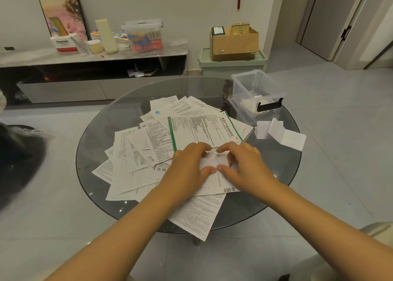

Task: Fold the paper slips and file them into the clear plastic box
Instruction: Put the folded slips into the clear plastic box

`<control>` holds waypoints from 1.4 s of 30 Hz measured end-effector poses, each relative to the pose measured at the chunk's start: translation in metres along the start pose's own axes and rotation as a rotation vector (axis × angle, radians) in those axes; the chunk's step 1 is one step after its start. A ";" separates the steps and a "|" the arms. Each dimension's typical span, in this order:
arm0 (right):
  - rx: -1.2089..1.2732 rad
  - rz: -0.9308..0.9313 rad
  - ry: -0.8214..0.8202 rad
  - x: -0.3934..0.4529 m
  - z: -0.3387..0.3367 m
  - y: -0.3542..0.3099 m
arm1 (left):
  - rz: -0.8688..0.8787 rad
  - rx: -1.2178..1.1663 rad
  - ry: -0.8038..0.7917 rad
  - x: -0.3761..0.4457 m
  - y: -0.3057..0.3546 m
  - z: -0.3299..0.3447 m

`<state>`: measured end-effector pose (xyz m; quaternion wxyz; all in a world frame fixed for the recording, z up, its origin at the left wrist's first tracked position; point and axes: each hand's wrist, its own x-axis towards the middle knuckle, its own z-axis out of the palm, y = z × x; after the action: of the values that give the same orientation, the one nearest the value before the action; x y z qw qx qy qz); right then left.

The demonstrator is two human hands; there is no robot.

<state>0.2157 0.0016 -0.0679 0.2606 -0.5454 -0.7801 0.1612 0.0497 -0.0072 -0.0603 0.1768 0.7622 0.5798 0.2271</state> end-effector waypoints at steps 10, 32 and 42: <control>-0.154 0.087 -0.129 0.004 -0.008 -0.003 | 0.020 0.178 -0.020 0.007 -0.002 -0.010; 0.182 0.248 0.036 -0.014 -0.070 0.030 | -0.094 -0.482 0.058 0.031 0.071 0.007; 0.305 0.569 0.239 -0.007 -0.100 0.084 | 0.136 -0.219 0.141 0.078 0.107 0.042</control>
<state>0.3399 0.0216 -0.0329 0.3733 -0.7109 -0.5276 0.2772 0.1761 0.0395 -0.0271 0.2019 0.7579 0.5097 0.3536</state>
